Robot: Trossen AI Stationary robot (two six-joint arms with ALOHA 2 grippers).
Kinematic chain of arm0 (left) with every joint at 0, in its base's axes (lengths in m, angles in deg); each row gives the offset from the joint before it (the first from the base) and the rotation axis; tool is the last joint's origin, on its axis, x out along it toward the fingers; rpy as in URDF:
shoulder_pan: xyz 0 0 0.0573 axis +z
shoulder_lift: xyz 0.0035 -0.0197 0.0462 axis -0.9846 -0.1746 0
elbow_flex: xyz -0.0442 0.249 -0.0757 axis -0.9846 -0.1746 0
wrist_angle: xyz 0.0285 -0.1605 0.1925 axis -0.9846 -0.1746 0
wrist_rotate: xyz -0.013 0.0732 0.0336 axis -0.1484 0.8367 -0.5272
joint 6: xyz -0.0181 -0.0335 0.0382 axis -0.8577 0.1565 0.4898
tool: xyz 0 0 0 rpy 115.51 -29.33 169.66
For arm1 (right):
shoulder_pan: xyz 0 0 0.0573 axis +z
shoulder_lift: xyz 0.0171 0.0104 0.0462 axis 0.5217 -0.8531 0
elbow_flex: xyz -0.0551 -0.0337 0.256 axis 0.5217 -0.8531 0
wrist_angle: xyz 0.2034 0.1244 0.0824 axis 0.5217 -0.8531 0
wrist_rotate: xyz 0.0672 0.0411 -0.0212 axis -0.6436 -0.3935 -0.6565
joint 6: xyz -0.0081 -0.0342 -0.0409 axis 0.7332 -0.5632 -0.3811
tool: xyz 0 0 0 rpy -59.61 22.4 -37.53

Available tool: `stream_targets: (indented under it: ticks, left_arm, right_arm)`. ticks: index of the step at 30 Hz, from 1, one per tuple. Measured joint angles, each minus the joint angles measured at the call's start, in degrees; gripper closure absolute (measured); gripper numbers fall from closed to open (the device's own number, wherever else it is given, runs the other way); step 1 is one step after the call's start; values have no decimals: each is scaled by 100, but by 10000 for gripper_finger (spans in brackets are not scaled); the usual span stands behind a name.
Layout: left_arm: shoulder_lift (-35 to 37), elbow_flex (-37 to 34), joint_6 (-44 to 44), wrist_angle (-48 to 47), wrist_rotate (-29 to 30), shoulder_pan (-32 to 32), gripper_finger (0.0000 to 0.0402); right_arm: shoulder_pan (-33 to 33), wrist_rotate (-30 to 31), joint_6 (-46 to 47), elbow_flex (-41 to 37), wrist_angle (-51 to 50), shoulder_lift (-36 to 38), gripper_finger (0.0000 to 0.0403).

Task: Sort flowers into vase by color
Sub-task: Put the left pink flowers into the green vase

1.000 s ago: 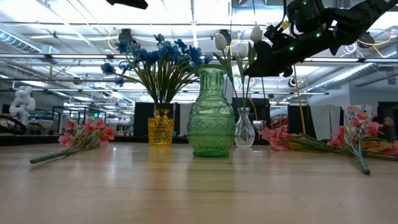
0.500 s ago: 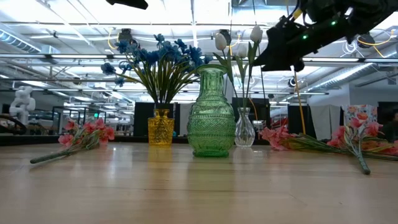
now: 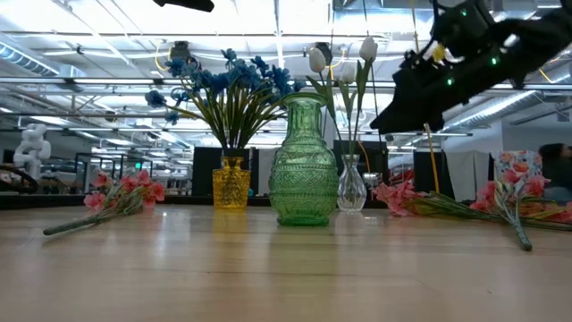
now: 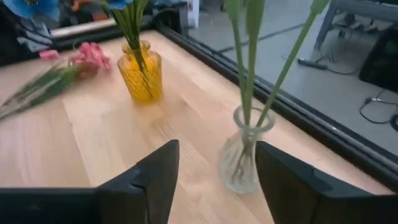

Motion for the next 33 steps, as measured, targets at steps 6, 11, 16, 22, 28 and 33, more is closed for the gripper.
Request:
stream_targets:
  ticks: [6,11,16,22,28,33]
  left_arm:
    - [0,0,2,8,38,0,162]
    - [0,0,2,10,147,0,162]
    - [0,0,-2,10,149,0,162]
    - [0,0,-7,8,149,0,162]
    - [0,0,-8,6,149,1,162]
    - [0,-4,-272,1,148,0,162]
  right_arm:
    - [4,24,115,-588,1644,-565,251]
    - [-20,24,33,-493,1783,-1188,305]
    - [-201,26,-113,-373,1952,-1833,359]
    - [-429,19,-171,-350,2298,-2376,400]
    - [-574,-17,-222,-348,2706,-2816,399]
    - [-502,-25,-146,-347,2697,-2757,401]
